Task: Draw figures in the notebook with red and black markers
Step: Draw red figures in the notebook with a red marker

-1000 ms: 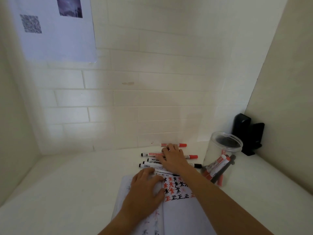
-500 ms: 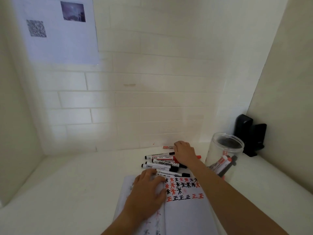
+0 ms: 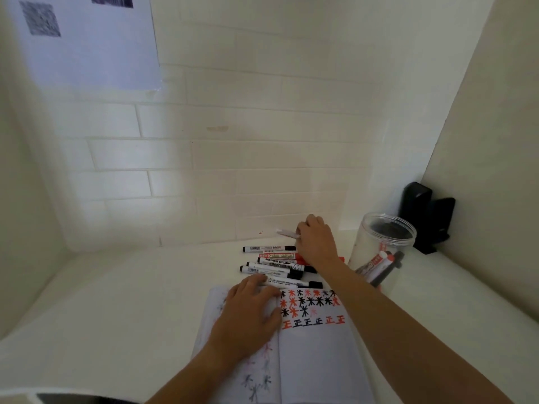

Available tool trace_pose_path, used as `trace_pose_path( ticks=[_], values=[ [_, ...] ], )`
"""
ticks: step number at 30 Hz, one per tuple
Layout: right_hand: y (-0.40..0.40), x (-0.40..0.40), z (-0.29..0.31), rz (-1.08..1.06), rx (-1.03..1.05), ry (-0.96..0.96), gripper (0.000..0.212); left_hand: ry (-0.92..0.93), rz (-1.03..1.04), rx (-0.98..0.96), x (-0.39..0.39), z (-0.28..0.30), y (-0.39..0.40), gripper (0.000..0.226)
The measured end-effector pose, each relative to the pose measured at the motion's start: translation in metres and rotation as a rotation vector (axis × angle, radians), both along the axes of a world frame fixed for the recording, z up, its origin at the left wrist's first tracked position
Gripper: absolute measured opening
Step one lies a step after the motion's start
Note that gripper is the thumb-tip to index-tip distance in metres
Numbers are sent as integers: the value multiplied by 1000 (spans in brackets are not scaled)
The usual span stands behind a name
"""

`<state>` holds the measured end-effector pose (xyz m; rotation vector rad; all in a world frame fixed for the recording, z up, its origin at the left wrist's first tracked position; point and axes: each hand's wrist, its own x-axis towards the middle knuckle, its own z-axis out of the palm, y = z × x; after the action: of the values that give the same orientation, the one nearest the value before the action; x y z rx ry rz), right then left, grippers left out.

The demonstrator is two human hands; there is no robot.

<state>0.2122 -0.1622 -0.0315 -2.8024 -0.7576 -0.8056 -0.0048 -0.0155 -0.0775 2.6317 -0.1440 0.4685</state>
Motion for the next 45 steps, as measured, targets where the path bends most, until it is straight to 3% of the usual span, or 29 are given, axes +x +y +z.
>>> trace_pose_path(
  ticks=[2,5,8,15,18,20,22,25,28,32,37,45],
  values=[
    [0,-34,12,101,261,73,11,-19,-8,-6,0,0,0,47],
    [-5,-94,26,197,648,347,10,-81,-8,-32,-1,0,-1,46],
    [-20,-143,21,262,888,639,6,-170,-39,-60,-2,2,-2,46],
    [-66,-187,-2,406,1340,1103,11,-207,-104,-160,-8,8,-2,13],
    [-74,-191,-5,463,1363,1204,14,-240,-173,-52,-6,5,-2,24],
    [-77,-189,-5,422,1386,1144,19,-274,-181,8,-3,4,-1,31],
    [-83,-183,-6,365,1213,843,10,-291,-177,31,-3,3,-1,32],
    [-87,-176,-16,383,577,237,10,-299,-195,86,-3,3,-3,32],
    [-72,-183,-31,399,235,43,26,-307,-244,113,-1,1,-3,34],
    [-55,-190,-41,319,88,-82,26,-310,-256,143,1,-2,-1,33],
    [-56,-195,-41,300,111,22,28,-270,-259,195,2,-3,0,10],
    [-57,-194,-37,320,160,65,43,-306,-227,176,-1,0,1,21]
  ],
)
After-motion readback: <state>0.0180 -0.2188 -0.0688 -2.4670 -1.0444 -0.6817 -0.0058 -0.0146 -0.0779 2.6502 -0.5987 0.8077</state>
